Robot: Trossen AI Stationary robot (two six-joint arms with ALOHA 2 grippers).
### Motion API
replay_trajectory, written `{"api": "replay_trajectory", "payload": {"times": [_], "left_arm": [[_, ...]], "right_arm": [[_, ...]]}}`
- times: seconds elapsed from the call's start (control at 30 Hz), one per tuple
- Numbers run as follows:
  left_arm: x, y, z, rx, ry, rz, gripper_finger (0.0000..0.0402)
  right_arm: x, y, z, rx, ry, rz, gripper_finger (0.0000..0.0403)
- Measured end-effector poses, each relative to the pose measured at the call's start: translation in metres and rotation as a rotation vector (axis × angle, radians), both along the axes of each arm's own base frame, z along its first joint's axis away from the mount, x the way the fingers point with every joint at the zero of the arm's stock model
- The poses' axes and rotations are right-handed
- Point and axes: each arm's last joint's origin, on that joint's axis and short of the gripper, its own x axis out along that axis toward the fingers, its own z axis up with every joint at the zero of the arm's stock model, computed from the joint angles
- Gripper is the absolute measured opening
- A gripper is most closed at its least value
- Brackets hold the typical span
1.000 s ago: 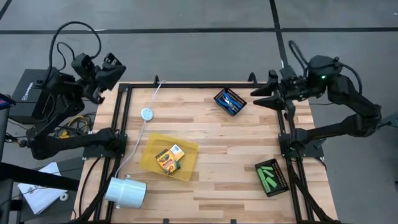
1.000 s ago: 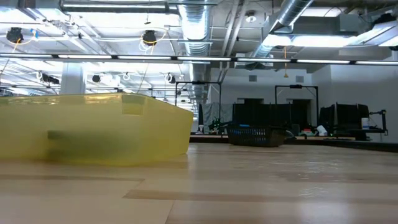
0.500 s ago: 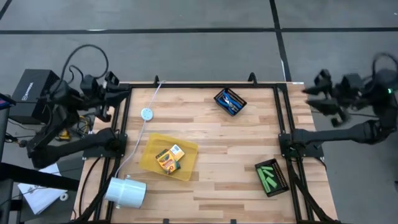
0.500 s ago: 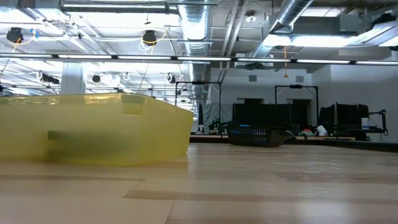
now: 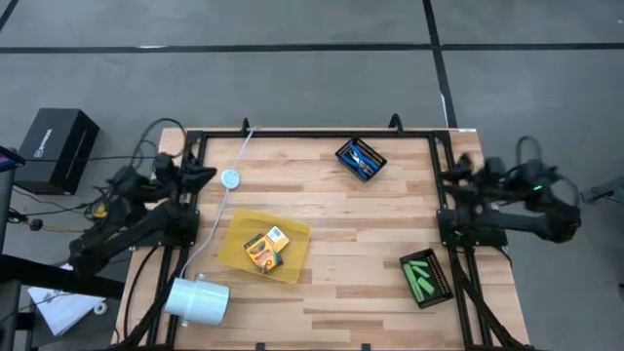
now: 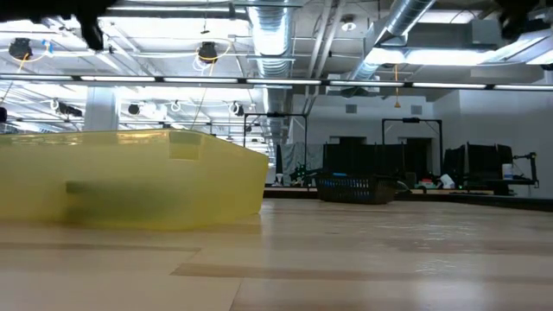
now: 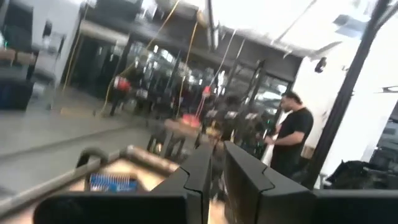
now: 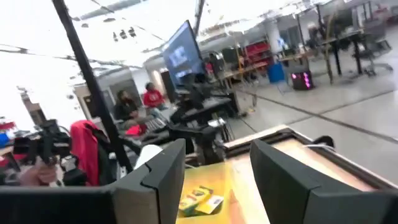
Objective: Pick & Place School Supplies
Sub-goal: Return to Home Position
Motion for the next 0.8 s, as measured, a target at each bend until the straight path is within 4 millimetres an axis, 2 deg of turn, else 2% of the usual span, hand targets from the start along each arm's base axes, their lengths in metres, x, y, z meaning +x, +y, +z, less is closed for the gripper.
{"api": "replay_trajectory", "payload": {"times": [0.03, 0.1, 0.17, 0.2, 0.27, 0.4, 0.43, 0.63, 0.7, 0.8], "left_arm": [[0.005, 0.003, -0.008, -0.027, 0.037, 0.0, 0.0035], [0.012, 0.008, -0.015, -0.044, 0.063, 0.009, 0.0035], [0.02, 0.014, -0.032, -0.085, 0.115, 0.01, 0.0035], [0.023, 0.016, -0.038, -0.09, 0.124, 0.016, 0.0035], [0.026, 0.018, -0.049, -0.102, 0.111, 0.029, 0.0035], [0.032, 0.023, -0.077, -0.145, 0.056, 0.018, 0.0035], [0.033, 0.023, -0.083, -0.152, 0.043, 0.012, 0.0035], [0.037, 0.025, -0.095, -0.155, 0.163, 0.04, 0.0035], [0.039, 0.026, -0.097, -0.147, 0.192, 0.045, 0.0035], [0.041, 0.028, -0.102, -0.166, 0.239, 0.046, 0.0035]], "right_arm": [[0.008, -0.001, -0.005, 0.009, -0.014, 0.013, 0.0172], [0.015, -0.001, -0.021, 0.037, 0.084, 0.02, 0.0171], [0.024, -0.004, -0.021, 0.049, 0.083, -0.024, 0.0171], [0.028, -0.004, -0.028, 0.068, 0.109, -0.024, 0.0172], [0.038, -0.006, -0.051, 0.091, 0.201, -0.035, 0.0175], [0.05, -0.008, -0.075, 0.171, 0.124, -0.048, 0.0184], [0.056, -0.008, -0.089, 0.187, 0.155, -0.045, 0.0186], [0.077, -0.011, -0.14, 0.25, 0.121, -0.026, 0.02], [0.078, -0.009, -0.139, 0.193, 0.117, 0.005, 0.0205], [0.083, -0.01, -0.147, 0.194, 0.218, -0.01, 0.0212]]}}
